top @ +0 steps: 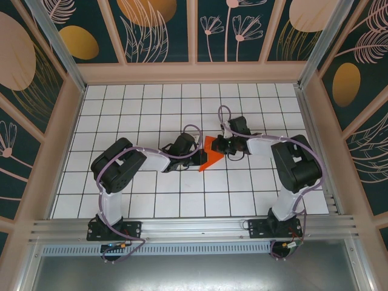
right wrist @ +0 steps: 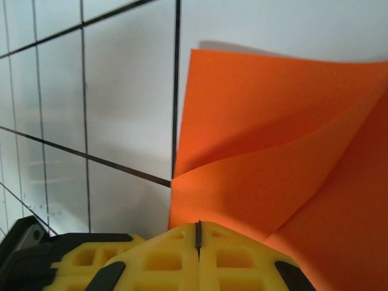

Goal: Fold a paper plane with a square sheet of paper (pick it up from the middle)

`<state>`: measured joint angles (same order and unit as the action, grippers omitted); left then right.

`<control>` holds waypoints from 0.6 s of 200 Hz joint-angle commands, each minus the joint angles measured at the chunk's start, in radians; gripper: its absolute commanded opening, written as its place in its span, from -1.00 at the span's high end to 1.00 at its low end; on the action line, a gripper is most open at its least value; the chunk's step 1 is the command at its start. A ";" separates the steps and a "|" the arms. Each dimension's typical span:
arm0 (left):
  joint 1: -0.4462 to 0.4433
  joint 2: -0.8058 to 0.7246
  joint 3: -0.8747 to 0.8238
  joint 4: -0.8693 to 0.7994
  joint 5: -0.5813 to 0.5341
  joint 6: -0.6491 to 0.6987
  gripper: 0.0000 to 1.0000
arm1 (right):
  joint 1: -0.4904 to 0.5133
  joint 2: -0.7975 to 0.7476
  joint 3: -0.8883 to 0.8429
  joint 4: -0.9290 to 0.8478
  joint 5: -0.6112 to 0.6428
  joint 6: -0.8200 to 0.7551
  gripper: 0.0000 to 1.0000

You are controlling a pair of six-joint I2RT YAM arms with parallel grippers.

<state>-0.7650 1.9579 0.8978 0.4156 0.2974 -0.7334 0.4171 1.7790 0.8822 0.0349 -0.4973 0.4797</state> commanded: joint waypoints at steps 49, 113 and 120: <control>-0.004 0.078 -0.053 -0.215 -0.022 0.019 1.00 | -0.108 0.145 0.120 -0.028 0.047 -0.079 1.00; -0.003 0.082 -0.047 -0.207 -0.009 0.022 1.00 | -0.241 0.211 0.236 -0.062 0.072 -0.093 1.00; -0.004 0.081 -0.044 -0.208 -0.009 0.020 1.00 | -0.246 0.203 0.246 -0.068 0.071 -0.096 1.00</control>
<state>-0.7650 1.9598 0.8978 0.4194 0.2993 -0.7334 0.2512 1.9663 1.0710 -0.0341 -0.5926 0.4232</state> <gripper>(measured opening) 0.061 0.065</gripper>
